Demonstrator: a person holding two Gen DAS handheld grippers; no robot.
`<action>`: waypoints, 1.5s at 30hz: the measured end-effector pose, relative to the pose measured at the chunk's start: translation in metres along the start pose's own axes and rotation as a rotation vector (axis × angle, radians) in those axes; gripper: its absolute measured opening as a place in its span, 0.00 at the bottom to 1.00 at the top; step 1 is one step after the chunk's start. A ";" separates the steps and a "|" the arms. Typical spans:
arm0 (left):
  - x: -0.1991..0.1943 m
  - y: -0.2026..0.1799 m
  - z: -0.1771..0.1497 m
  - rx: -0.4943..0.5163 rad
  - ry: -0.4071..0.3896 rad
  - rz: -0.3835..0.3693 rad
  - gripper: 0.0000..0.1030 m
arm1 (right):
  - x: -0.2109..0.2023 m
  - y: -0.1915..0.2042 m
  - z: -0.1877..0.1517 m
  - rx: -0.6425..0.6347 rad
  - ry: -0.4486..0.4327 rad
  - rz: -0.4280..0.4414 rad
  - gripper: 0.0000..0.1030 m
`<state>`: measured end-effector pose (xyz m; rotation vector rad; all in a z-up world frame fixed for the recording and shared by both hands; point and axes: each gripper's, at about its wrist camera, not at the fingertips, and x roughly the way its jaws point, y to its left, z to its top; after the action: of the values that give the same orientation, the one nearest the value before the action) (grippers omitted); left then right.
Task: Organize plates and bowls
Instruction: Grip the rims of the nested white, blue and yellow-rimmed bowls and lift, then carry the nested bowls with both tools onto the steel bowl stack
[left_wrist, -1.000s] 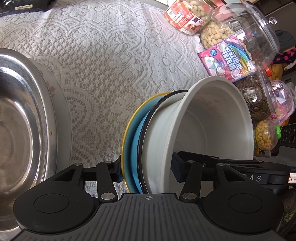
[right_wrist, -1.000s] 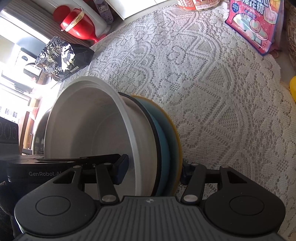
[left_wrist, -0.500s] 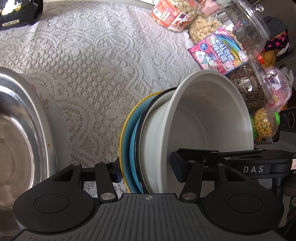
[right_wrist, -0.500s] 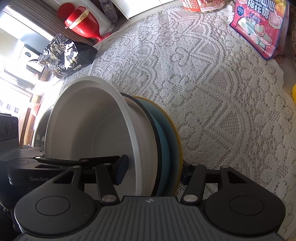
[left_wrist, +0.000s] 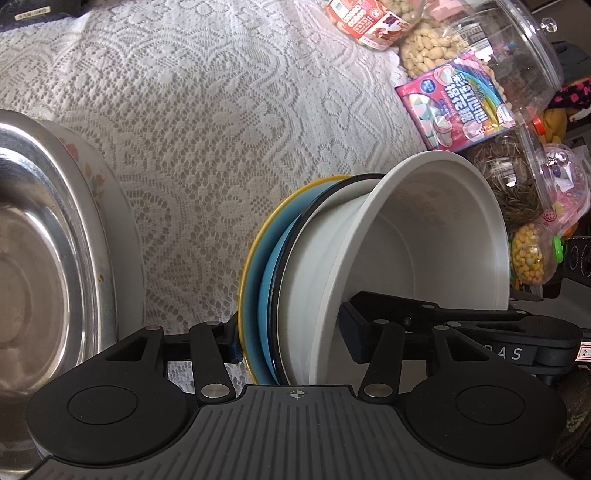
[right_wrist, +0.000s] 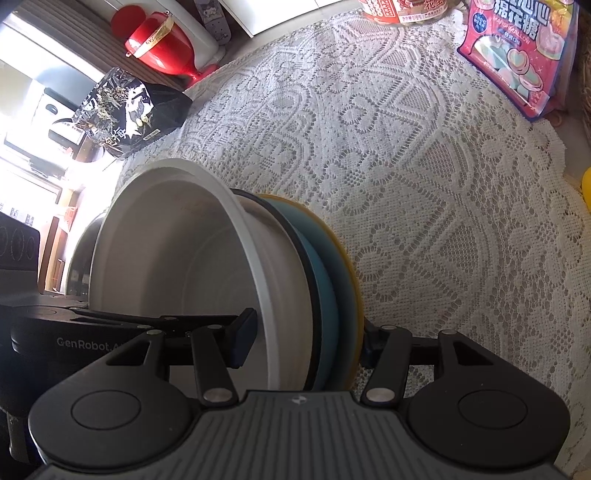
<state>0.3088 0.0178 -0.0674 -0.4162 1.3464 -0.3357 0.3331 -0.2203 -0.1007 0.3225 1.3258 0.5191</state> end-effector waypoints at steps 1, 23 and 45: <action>-0.001 0.000 0.000 0.002 0.000 0.003 0.53 | 0.001 0.000 0.000 0.002 0.004 0.003 0.53; -0.031 -0.009 0.000 0.015 -0.031 -0.002 0.52 | -0.026 0.023 0.001 -0.001 -0.014 -0.004 0.53; -0.176 0.042 -0.026 -0.041 -0.239 0.013 0.53 | -0.054 0.182 0.019 -0.220 -0.046 0.025 0.53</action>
<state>0.2488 0.1345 0.0605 -0.4672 1.1235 -0.2396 0.3117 -0.0938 0.0411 0.1684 1.2082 0.6688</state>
